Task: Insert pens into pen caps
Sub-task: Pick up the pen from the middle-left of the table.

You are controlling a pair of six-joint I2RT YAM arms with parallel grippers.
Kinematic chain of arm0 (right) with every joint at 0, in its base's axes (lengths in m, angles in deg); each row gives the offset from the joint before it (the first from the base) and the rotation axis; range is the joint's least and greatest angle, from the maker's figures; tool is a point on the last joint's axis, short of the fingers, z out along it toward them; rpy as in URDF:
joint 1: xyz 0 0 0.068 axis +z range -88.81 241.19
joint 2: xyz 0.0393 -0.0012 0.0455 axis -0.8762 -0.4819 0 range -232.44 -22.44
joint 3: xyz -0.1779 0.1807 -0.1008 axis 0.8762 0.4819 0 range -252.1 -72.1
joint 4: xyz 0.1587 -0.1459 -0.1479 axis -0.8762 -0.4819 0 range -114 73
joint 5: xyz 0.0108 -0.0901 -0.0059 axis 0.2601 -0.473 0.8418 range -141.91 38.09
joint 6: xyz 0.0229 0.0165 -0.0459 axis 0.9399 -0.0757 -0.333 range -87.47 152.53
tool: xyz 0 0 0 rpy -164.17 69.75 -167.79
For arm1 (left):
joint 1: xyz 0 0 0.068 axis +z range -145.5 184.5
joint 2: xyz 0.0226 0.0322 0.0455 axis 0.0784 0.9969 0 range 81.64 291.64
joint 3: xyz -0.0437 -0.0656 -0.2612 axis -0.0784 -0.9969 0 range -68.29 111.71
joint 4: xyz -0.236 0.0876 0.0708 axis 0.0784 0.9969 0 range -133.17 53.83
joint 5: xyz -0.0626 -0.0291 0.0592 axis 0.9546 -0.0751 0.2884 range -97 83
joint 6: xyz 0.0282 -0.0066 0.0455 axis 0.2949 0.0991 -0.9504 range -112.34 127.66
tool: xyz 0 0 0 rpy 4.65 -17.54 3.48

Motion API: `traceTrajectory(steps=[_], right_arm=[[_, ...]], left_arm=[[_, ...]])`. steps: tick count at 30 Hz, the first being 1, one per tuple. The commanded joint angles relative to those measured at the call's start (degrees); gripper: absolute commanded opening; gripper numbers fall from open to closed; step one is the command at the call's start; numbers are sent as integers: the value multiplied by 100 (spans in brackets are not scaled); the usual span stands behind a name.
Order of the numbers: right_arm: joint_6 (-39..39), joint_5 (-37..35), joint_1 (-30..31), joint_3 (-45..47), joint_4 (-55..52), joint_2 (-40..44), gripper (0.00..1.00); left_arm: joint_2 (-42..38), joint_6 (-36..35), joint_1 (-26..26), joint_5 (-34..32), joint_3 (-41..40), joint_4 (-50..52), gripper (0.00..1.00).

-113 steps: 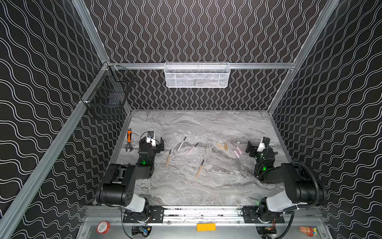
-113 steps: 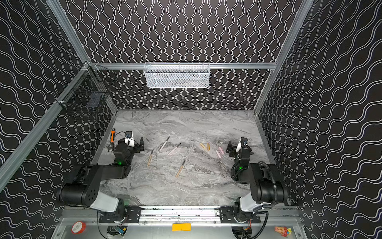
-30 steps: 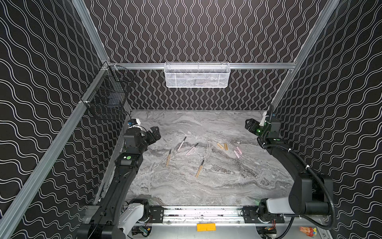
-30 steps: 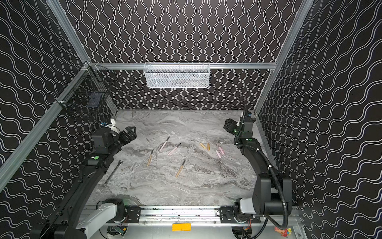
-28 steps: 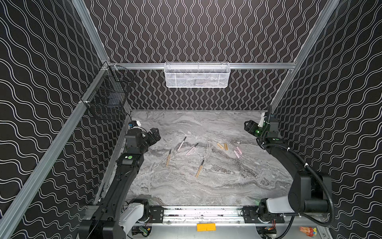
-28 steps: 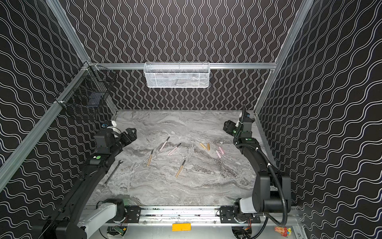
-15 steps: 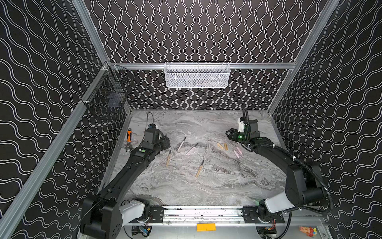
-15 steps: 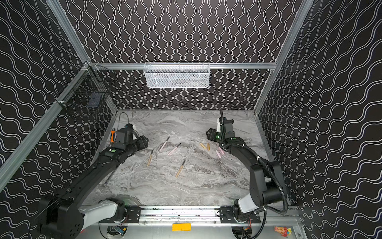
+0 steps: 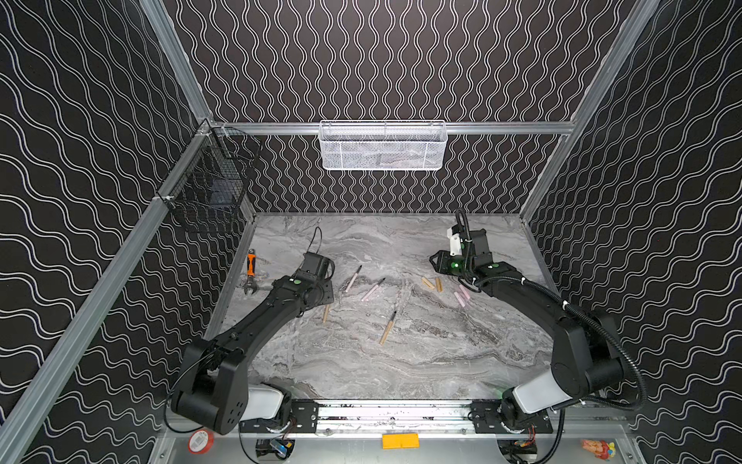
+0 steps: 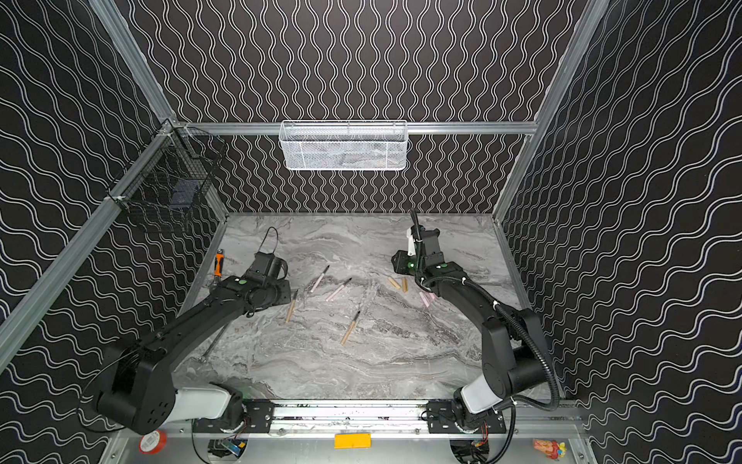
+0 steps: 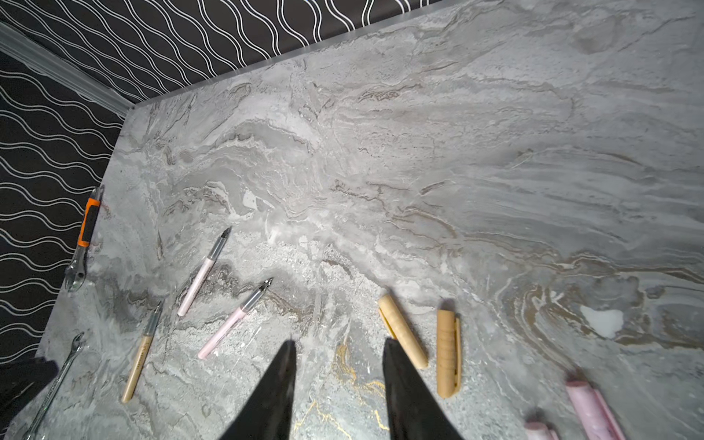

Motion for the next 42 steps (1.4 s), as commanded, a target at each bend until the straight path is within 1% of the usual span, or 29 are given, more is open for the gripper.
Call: traceTrajectory(steps=[1,4,6,9,11,13,14,15,17,21,23,28,31,33,37,42], right_arm=[[-13,32,5,-71,-14,-33,40],[18,99,13,-44,55,-51,40],[6,129,22,-78,14,-69,41],[5,120,31,-62,19,-56,41],[-4,114,31,-69,-1,-47,41],[-24,104,31,-64,-7,-25,42],[-21,98,31,-59,-11,-16,42],[-30,87,38,-63,-20,5,42],[-14,76,31,-17,27,53,42],[-4,120,33,-20,16,66,42],[5,135,40,14,85,86,42],[22,155,49,-1,70,83,42],[22,146,60,15,85,90,42],[22,146,76,20,101,98,42],[31,154,96,19,98,96,42],[49,167,144,-11,84,56,42]], left_arm=[[287,-226,-9,125,169,189,38],[610,-372,-15,302,331,340,38],[889,-517,-15,538,557,503,38],[1282,-687,-18,511,996,997,36],[1388,-883,-25,583,1192,1167,36],[1524,-984,1,423,1341,1352,34],[1599,-1112,15,455,1380,1400,34],[1647,-1231,69,668,1412,1423,35],[1678,-1268,198,995,1388,1380,35],[1858,-1344,195,1046,1383,1456,33],[1867,-1320,203,931,1299,1420,32],[1949,-1215,195,920,1175,1326,32],[2005,-1103,195,753,1086,1269,30],[2090,-1052,196,835,1084,1183,27],[2139,-926,186,721,1001,1021,22],[2217,-862,156,510,998,1002,21]])
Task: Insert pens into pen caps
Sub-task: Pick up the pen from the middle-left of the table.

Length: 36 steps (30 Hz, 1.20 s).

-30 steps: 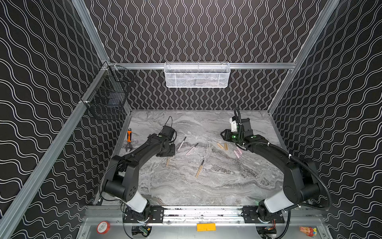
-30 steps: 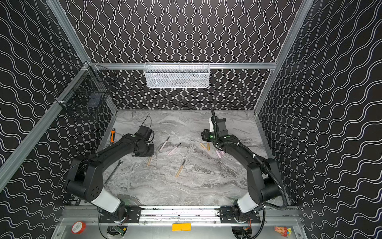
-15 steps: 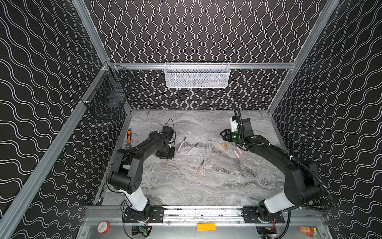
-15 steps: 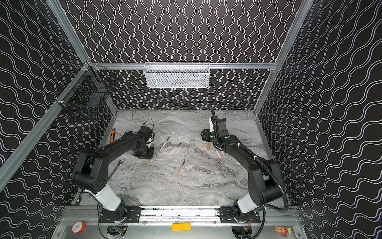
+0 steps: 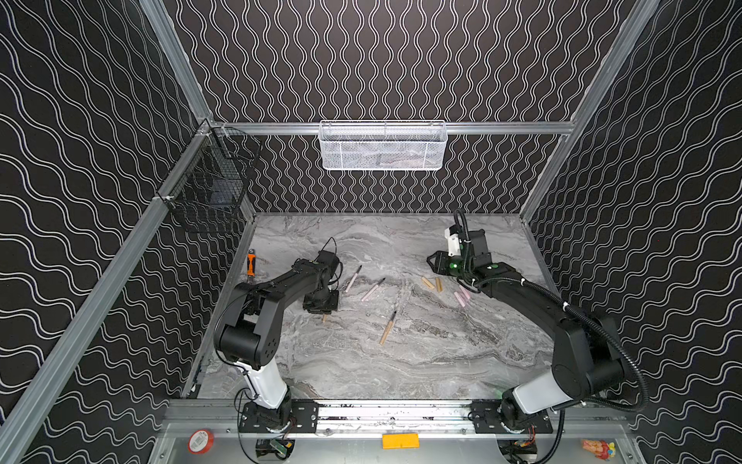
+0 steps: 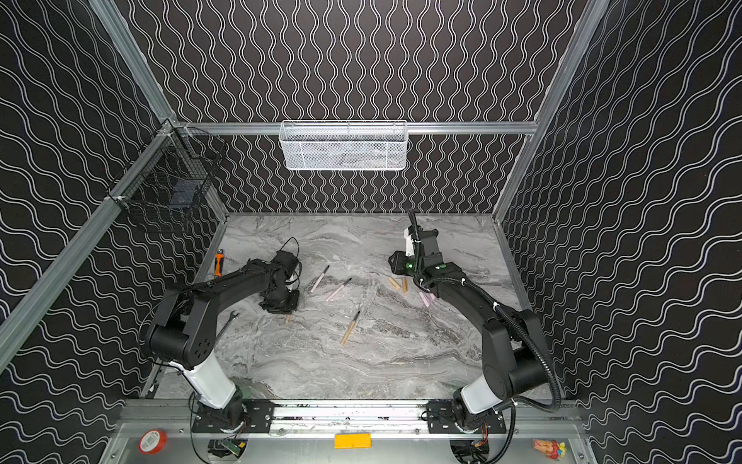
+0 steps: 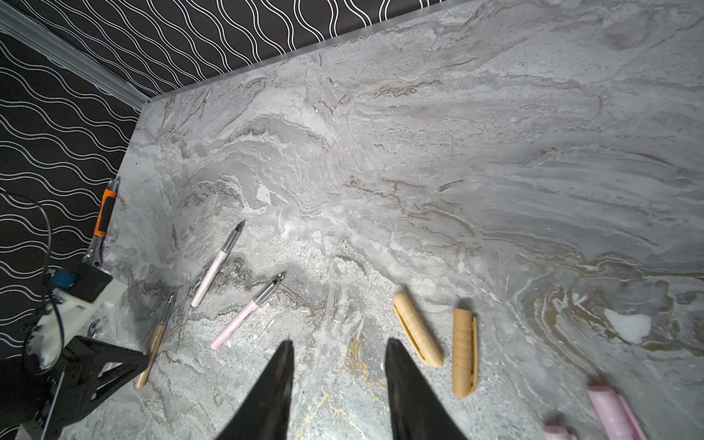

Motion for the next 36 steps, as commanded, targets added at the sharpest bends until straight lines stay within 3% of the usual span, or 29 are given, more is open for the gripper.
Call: traceTrajectory(steps=[1,9,12,19,36], right_arm=[[33,32,37,-26,70,-9,42],[29,-11,67,-19,68,11,43],[29,-29,77,-30,47,-3,43],[20,-28,82,-68,-1,-28,45],[165,568,100,-103,75,-188,49]], left_arm=[[57,145,-34,-235,-49,-198,21],[206,205,-46,32,-154,-517,22],[196,250,-78,44,-244,-642,18],[-74,303,-166,-48,-313,-777,11],[-749,550,-475,235,-727,-1696,10]])
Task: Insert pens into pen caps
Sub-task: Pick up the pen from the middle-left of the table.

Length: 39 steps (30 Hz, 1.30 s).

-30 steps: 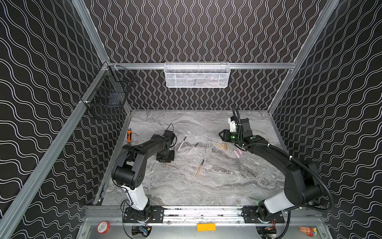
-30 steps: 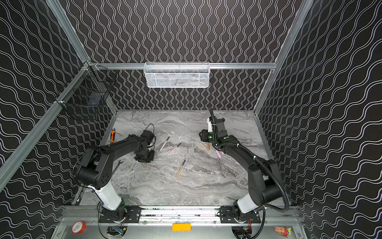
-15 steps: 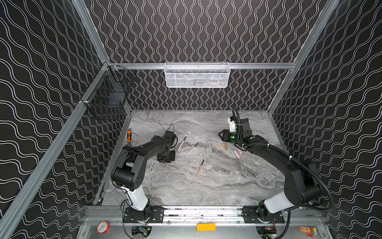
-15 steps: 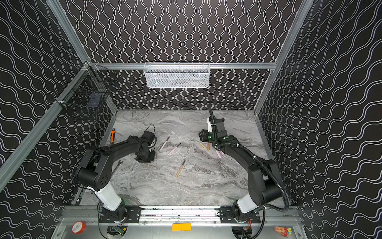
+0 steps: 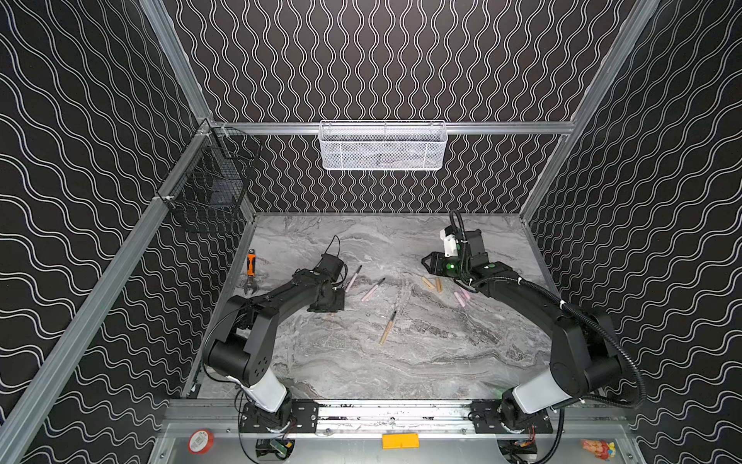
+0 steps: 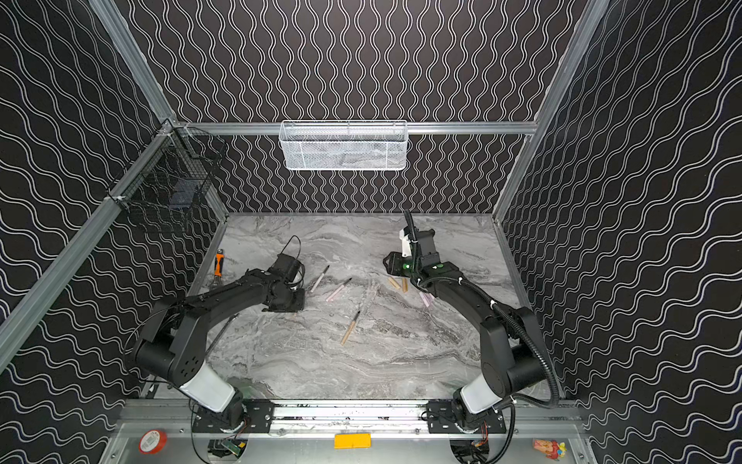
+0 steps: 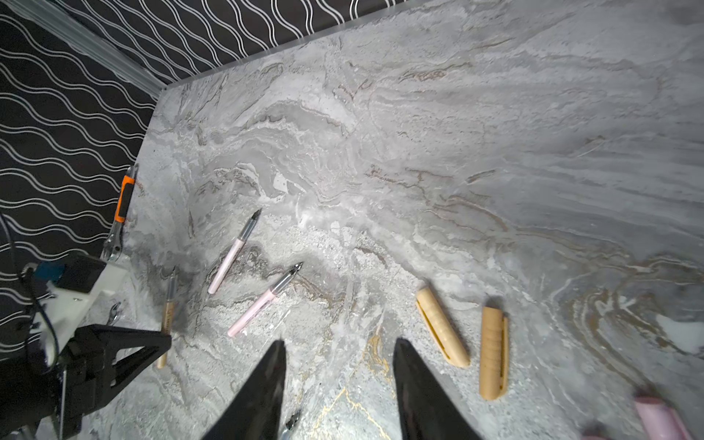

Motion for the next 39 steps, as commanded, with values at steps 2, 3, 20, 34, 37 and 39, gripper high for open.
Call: traceTrajectory(steps=[2,3,20,34,37,39], right_arm=[[133,396,47,-54,106,-97,50],[151,458,58,-54,111,-123,51],[660,1509,591,209,670,-209,61],[862,2017,1130,-2,1205,-564,59],[893,1973,1187,-65,1205,-647,57],[876,1929,1218,-131,1167,-711,56]], left_arm=[[-92,131,-150,173,-73,-539,10],[-128,136,-203,191,-87,-617,10],[-841,-145,-887,1463,-661,-2826,10],[-780,-123,-1004,2028,-595,-3168,10],[-771,-115,-1009,2068,-611,-3213,10],[-788,-78,-1020,2133,-624,-3260,10]])
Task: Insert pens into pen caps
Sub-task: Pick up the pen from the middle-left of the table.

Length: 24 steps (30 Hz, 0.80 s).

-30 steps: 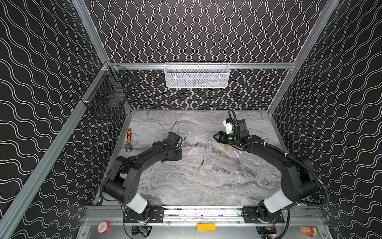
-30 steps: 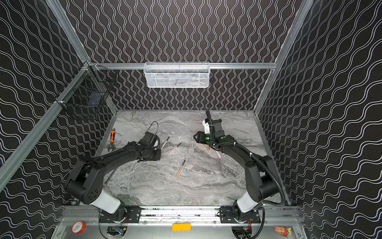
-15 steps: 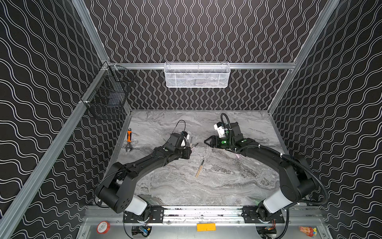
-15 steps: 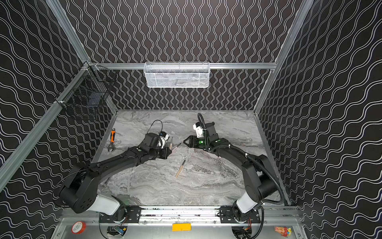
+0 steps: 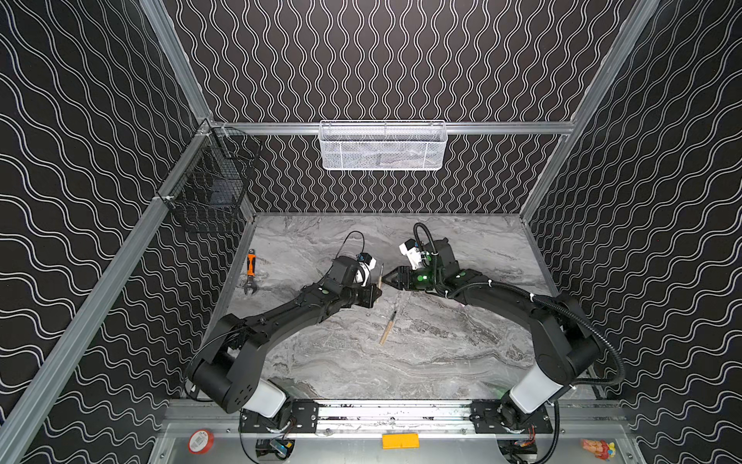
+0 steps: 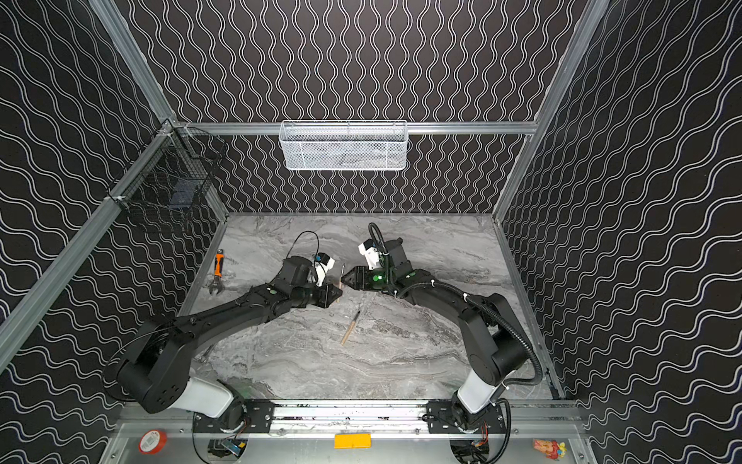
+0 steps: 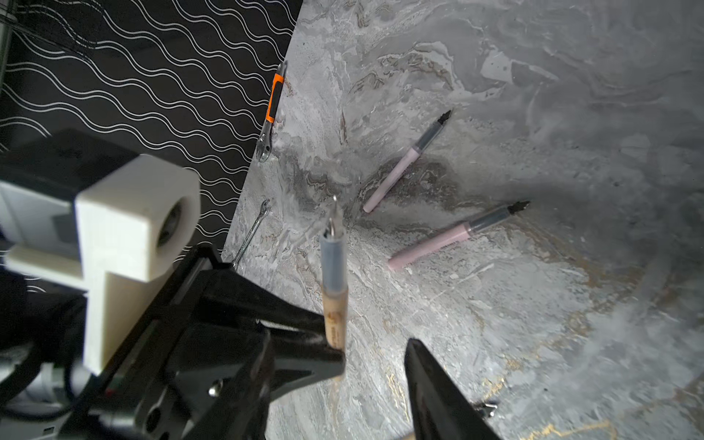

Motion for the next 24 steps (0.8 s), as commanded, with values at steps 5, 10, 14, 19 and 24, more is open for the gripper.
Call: traceTrajectory(steps=[5,10,14,19,24], right_arm=[[47,-98,74,-167,177,-187,49],[80,-194,76,-172,199,-206,44],[49,-177,78,-213,170,-245,43],[47,-196,83,-204,199,-263,39],[68,-137,82,-200,251,-281,32]], left_arm=[[-36,-22,-21,216,-21,-365,10],[-44,41,-39,320,-87,-489,10],[-54,50,-49,388,-121,-547,10],[-89,14,-51,402,-120,-528,10],[-89,17,-54,438,-124,-548,10]])
